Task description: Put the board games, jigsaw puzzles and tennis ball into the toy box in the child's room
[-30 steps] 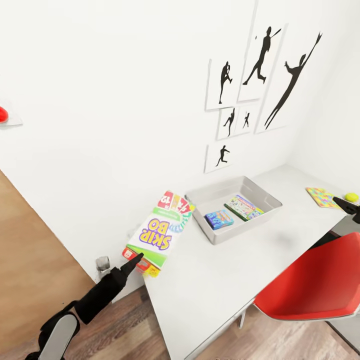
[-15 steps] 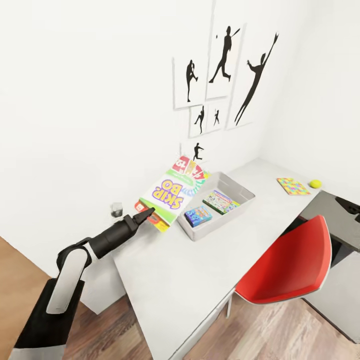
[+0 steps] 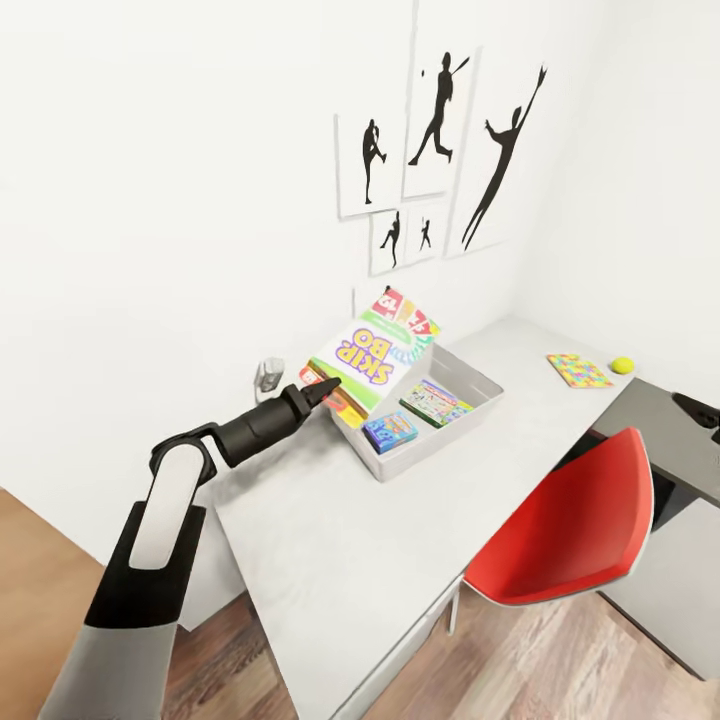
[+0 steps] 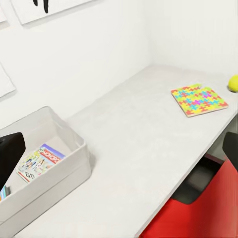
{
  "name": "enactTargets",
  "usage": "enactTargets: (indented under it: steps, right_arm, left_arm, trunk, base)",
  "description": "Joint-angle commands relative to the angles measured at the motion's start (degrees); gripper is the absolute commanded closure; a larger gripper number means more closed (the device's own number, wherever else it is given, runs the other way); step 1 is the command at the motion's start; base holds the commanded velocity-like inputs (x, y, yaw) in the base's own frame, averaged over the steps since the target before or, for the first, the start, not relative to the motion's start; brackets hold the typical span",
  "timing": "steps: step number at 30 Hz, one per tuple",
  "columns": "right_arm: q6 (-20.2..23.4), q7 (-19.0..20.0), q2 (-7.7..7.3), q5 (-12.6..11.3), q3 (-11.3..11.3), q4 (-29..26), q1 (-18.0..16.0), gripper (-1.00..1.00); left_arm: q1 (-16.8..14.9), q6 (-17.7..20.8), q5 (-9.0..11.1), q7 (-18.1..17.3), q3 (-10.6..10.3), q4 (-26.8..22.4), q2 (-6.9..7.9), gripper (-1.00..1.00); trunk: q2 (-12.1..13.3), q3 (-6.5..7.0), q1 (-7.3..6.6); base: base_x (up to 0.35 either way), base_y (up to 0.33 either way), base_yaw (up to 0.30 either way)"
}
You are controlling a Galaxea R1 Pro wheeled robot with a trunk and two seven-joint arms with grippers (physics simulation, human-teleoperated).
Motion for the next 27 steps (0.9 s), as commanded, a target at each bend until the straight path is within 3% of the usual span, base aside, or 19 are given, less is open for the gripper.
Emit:
enactTargets:
  steps: [1,12,19,21,27]
  right_arm:
    - [0.3,0.2,0.02,0.0,0.0,0.0,-0.1,-1.0]
    - [0.4,1.2,0.27,-0.1,0.0,0.0,0.0,-1.0]
    - [0.5,1.4,0.22,-0.1,0.2,0.0,0.0,-1.0]
    - [0.5,1.4,0.23,-0.1,0.3,0.0,0.0,-1.0]
    - [0.5,1.5,0.21,-0.1,0.5,0.0,0.0,-1.0]
  left_arm:
    - [-0.1,0.3,0.2,0.2,0.0,-0.1,-0.05,1.0]
    - [-0.3,0.2,0.5,0.4,-0.1,0.0,-0.06,1.0]
    - [-1.2,0.6,0.6,0.4,0.1,0.2,0.07,1.0]
    - [-2.5,0.8,0.6,0.8,0.1,0.9,0.13,1.0]
    - [-11.8,5.9,0.7,4.7,0.0,11.4,0.09,1.0]
  trunk:
    - [-0.1,-0.11,0.05]
    - [-0.1,0.16,0.05]
    - [-0.1,0.77,0.05]
    - [-0.1,0.95,0.05]
    - [-0.1,1.51,0.05]
  base:
    - [0.0,-0.259,-0.001]
    - [0.0,-0.314,0.0]
    - [0.0,-0.107,0.0]
    - [0.0,-0.021,0.0]
    - [0.0,-0.007,0.0]
